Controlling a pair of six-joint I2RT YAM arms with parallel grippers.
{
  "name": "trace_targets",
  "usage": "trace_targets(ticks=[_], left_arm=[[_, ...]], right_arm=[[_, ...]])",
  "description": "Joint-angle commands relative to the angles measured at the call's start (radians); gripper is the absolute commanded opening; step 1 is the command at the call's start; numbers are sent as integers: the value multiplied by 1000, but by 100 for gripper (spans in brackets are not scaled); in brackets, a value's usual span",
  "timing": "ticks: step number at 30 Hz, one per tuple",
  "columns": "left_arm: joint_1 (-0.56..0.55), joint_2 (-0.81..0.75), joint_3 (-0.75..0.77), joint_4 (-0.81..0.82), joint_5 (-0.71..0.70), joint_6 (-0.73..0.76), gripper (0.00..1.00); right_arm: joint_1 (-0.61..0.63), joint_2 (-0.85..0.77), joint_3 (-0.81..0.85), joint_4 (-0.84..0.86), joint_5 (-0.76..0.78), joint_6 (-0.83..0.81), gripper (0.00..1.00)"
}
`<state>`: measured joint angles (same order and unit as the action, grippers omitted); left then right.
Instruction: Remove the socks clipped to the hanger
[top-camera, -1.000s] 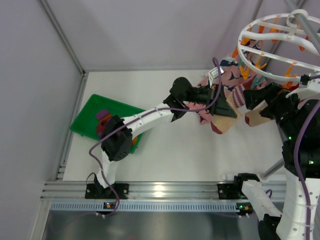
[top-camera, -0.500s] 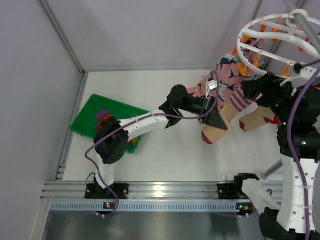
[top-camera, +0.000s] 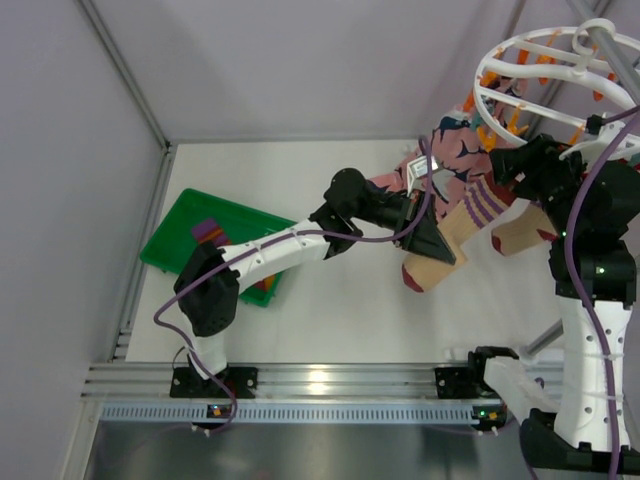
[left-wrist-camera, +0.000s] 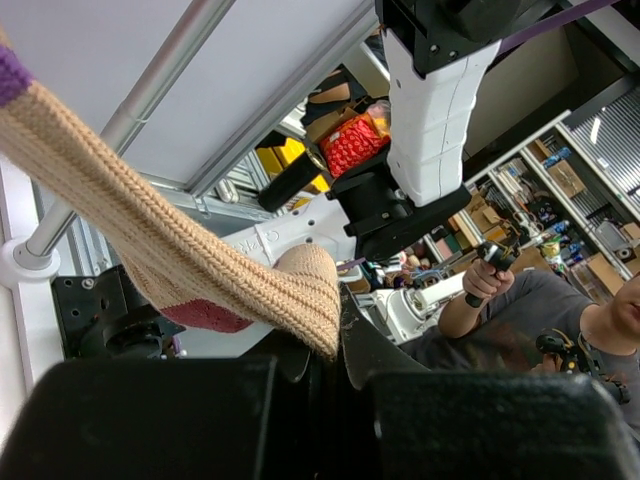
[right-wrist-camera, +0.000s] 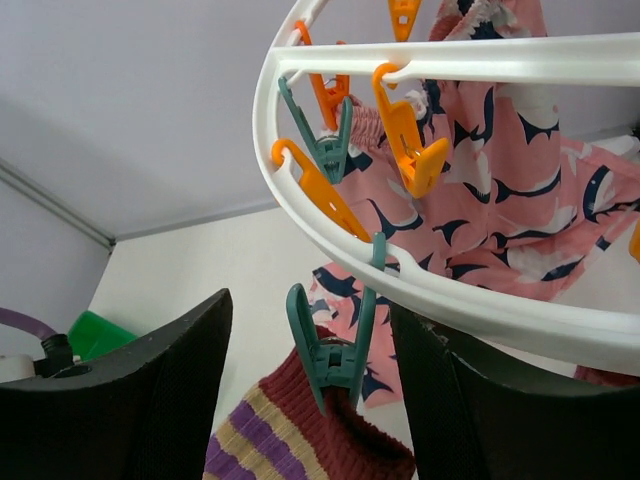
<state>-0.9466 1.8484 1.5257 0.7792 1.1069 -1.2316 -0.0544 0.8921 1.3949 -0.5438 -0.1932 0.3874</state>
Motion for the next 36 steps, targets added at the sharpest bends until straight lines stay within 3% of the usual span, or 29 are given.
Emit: trace_targets(ticks=[1, 4, 5, 6, 17, 23, 25, 26, 27, 28, 30, 36], left_arm=[[-6, -32, 1, 40, 2, 3, 0], [-8, -29, 1, 40, 4, 3, 0], [-6, -31, 1, 40, 2, 3, 0], [-7, -28, -1, 42, 4, 3, 0], [17, -24, -67, 42, -13, 4, 0], [213, -144, -270, 11, -85, 56, 0], [306, -218, -286, -305, -142, 211, 0], [328, -244, -239, -480, -195, 482, 0], [345, -280, -187, -721, -437, 627, 0], [344, -288, -138, -1023, -563, 734, 0], [339, -326, -98, -1139, -774, 840, 0], [367, -553, -246, -1210, -1096, 900, 0]], right_arm=[[14, 18, -2, 87, 14, -4, 61], [13, 24, -5, 99, 21, 2, 45], [13, 27, -5, 99, 26, 5, 9], [13, 27, -1, 96, 34, 8, 0], [13, 31, -7, 85, 37, 22, 0], [13, 27, -10, 85, 26, 30, 0], [13, 28, -11, 85, 14, 34, 0], [13, 33, -11, 85, 11, 36, 0], [14, 31, -13, 85, 6, 39, 0], [13, 33, -13, 87, 0, 39, 0], [14, 33, -16, 85, -5, 42, 0], [14, 36, -20, 84, -29, 44, 0]])
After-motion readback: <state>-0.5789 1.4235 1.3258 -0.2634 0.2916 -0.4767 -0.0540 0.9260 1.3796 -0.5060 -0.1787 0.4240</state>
